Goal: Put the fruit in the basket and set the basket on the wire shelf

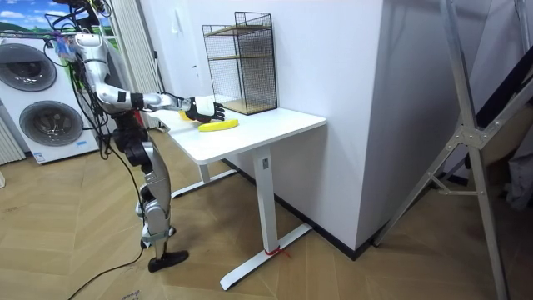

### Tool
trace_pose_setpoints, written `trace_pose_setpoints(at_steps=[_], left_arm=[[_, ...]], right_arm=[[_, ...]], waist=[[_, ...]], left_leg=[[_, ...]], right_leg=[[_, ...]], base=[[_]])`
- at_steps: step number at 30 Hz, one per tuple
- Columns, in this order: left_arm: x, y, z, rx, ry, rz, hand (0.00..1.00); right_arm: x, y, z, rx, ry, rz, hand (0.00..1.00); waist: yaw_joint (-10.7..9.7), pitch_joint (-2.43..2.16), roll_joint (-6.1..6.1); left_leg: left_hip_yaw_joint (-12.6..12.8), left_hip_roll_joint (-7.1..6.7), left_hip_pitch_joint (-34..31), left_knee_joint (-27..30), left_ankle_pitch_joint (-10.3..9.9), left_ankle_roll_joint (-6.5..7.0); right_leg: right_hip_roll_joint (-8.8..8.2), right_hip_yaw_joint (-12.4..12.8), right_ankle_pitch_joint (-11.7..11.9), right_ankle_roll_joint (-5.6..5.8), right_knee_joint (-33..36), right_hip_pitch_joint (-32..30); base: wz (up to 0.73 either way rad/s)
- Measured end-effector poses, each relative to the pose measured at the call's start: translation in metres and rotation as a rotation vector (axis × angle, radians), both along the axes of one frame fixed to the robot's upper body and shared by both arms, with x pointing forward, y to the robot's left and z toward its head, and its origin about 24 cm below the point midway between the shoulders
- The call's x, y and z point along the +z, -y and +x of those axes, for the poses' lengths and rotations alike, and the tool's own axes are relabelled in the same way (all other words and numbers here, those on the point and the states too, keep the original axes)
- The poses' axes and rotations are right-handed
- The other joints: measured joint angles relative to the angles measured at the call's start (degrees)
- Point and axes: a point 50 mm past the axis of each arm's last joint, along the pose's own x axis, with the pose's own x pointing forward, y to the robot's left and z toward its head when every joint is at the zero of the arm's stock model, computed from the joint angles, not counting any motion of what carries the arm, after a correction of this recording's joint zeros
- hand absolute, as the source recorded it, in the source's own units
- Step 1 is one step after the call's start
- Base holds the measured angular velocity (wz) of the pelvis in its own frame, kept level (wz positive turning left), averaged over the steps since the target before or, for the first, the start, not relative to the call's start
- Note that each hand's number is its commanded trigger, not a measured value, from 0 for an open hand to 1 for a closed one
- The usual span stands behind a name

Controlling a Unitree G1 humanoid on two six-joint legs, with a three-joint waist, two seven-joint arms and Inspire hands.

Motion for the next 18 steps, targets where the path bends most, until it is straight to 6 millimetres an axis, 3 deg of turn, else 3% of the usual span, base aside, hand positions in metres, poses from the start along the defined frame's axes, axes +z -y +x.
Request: trace_pose_setpoints(at_steps=[5, 6, 7, 18], left_arm=[[0.0, -0.0001, -0.0002, 0.0, -0.003, 0.001, 0.0], [0.0, -0.0001, -0.0002, 0.0, -0.003, 0.001, 0.0], [0.0, -0.0001, -0.0002, 0.0, -0.003, 0.001, 0.0], [0.0, 0.0, 0.004, -0.003, 0.007, 0.0, 0.0]], right_arm=[[-0.0003, -0.0001, -0.0001, 0.012, -0.001, -0.029, 0.0], [-0.0002, -0.0002, -0.0001, 0.013, 0.0, -0.032, 0.64], [-0.0003, -0.0001, -0.0001, 0.014, -0.001, -0.034, 1.0], [0.0058, 0.0076, 0.0071, -0.033, 0.052, -0.123, 1.0]], waist=[[0.0, 0.01, -0.01], [0.0, 0.01, -0.01], [0.0, 0.01, -0.02], [0.0, 0.13, -0.24]], left_leg=[[0.0, -0.01, 0.0, 0.0, 0.0, 0.0], [0.0, -0.01, 0.0, 0.0, 0.0, 0.0], [0.0, -0.02, 0.0, 0.0, 0.0, 0.0], [0.0, -0.04, 0.0, 0.0, 0.0, 0.0]], right_leg=[[-0.01, 0.0, 0.0, 0.0, -0.1, 0.0], [-0.01, 0.0, 0.0, 0.0, -0.1, 0.0], [-0.02, 0.0, 0.0, 0.0, -0.1, 0.0], [0.02, 0.0, 0.2, 0.06, -1.0, 0.1]], base=[[0.0], [0.0], [0.0], [0.0]])
